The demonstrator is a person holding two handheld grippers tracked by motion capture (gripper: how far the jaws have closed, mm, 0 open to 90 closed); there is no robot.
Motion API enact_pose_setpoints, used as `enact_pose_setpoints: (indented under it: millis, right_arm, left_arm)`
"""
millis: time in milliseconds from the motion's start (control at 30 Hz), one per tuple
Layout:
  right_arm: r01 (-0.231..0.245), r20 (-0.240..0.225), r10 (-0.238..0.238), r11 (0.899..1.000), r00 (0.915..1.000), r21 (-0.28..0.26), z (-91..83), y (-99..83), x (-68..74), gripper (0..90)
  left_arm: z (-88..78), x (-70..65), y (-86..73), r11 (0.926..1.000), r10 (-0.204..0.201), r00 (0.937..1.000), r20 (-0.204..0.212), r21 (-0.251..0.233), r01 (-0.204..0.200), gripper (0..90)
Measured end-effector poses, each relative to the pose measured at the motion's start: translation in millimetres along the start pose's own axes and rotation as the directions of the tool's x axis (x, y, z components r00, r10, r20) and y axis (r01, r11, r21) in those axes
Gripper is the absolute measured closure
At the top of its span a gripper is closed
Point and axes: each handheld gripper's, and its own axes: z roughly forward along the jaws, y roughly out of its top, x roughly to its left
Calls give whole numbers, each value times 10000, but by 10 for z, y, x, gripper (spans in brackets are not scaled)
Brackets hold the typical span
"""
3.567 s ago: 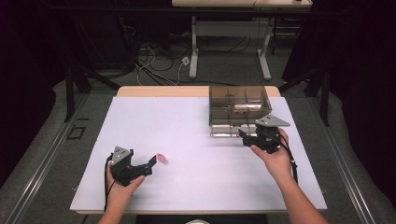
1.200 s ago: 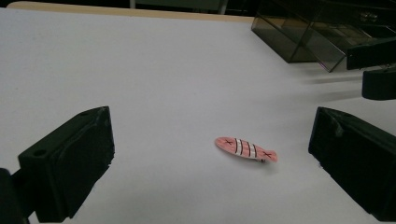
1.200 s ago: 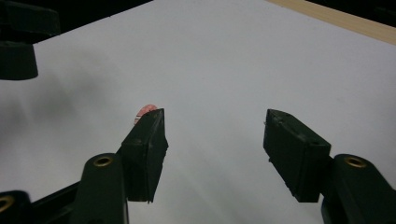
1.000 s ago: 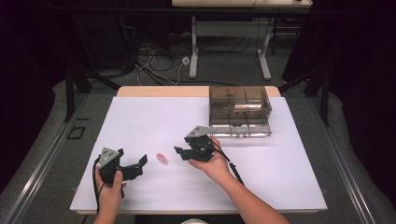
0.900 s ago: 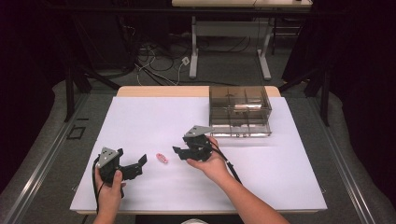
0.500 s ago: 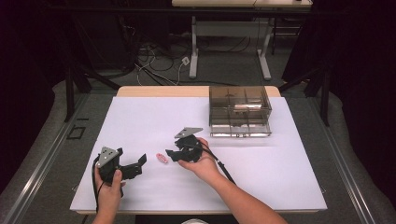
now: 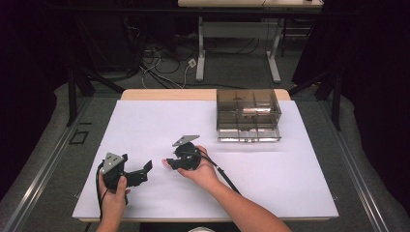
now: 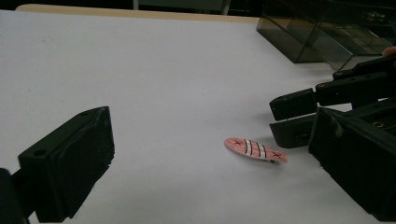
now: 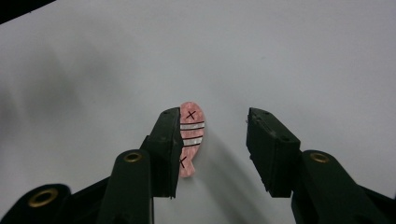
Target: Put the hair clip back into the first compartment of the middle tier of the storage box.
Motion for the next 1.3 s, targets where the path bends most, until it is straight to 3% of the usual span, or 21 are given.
enact_pose_setpoints:
  millis: [200,400,433,633,733,767,800,967,1133,1167,1200,1267,1300]
  right_arm:
    - [-236,-106,237,9997,9997,88,28,-11,0,552]
    - [-48,-164,52,9997,9999,222,88,-25,34,576]
    - [-42,-129,52,9968,9999,798,71,-23,34,588]
    - [-79,-340,109,9962,9994,869,91,-37,50,619]
    - [124,-456,-59,9897,9989,1426,81,-30,55,651]
    - [191,-315,-149,9900,9994,1397,82,-36,67,669]
    - [-32,-248,44,9988,9997,484,141,-69,88,678]
    - [122,-120,-116,9986,9999,523,134,-73,82,770]
    - [212,-382,-188,9978,9991,622,122,-78,110,843]
    - [490,-448,-465,9973,9979,556,125,-75,101,853]
    - [346,-423,-322,9978,9986,558,118,-76,122,863]
    - [559,-555,-532,9972,9970,487,117,-72,122,874]
    - [370,-549,-340,9977,9979,560,108,-72,141,876]
  left_arm:
    - [6,-10,-2,10000,11,10000,-2,-23,-11,4]
    - [15,-12,-4,10000,25,10000,25,-7,-25,4]
    - [13,-11,-3,10000,38,10000,47,58,-38,4]
    - [12,-8,-5,10000,21,10000,39,69,-22,4]
    - [15,-12,-7,9999,28,10000,40,103,-28,4]
    - [17,-13,-8,9999,39,10000,41,111,-40,4]
    - [19,-12,-8,9999,87,10000,32,109,-88,4]
    - [24,-11,-10,9999,77,10000,49,122,-77,4]
    - [25,-9,-11,9999,45,10000,36,108,-45,4]
    - [25,-10,-12,9999,40,10000,41,118,-40,4]
    - [26,-10,-12,9999,56,10000,35,123,-56,4]
    - [25,-11,-12,9999,68,10000,37,127,-69,4]
    - [25,-11,-13,9999,74,10000,33,127,-74,4]
